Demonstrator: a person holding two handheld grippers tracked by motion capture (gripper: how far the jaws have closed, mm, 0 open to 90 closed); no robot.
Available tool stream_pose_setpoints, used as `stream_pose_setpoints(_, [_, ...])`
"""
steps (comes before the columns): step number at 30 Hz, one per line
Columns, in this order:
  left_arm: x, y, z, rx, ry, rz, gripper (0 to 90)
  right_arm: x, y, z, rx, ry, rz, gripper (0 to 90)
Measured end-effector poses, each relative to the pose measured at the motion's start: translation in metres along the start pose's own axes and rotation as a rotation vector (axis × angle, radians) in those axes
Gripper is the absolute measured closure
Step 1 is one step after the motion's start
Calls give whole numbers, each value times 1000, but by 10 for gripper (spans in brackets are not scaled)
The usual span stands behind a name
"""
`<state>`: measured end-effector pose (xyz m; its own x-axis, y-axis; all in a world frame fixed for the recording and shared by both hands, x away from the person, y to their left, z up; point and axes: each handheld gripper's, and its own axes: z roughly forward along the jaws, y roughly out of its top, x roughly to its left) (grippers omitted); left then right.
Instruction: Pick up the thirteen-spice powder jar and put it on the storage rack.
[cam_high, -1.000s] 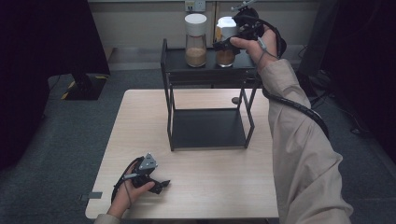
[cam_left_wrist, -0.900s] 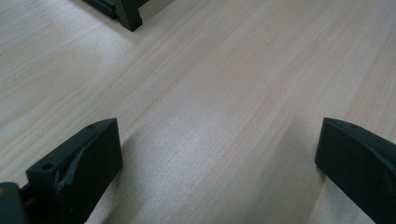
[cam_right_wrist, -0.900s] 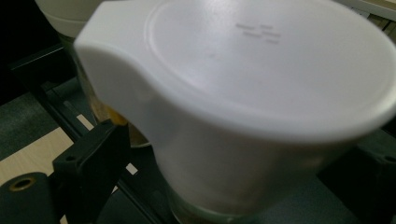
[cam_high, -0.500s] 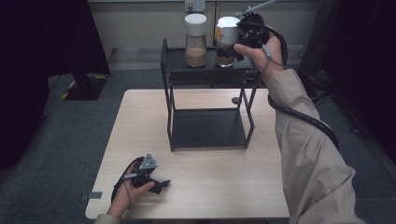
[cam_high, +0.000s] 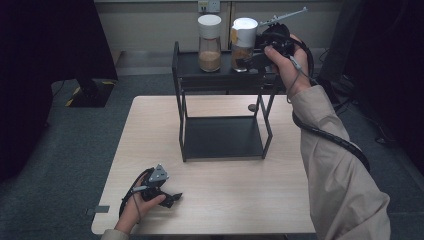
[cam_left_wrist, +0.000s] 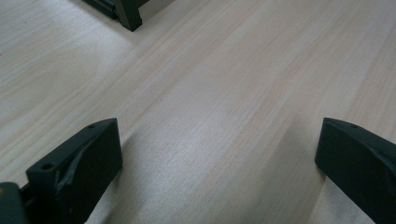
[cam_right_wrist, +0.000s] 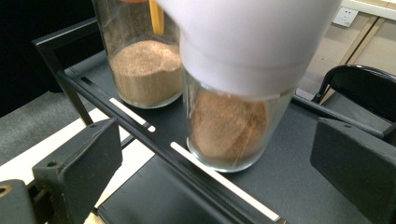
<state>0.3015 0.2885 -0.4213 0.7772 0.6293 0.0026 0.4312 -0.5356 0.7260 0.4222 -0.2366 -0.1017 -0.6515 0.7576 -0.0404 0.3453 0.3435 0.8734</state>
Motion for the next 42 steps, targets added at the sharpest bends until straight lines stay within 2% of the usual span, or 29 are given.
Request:
stream_pose_setpoints(17, [0,0,0,0,0,0,0,8,-26,-7,-20,23,1,14])
stream_pose_setpoints(42, [0,0,0,0,0,0,0,10,-76,0,-17,68,25,15])
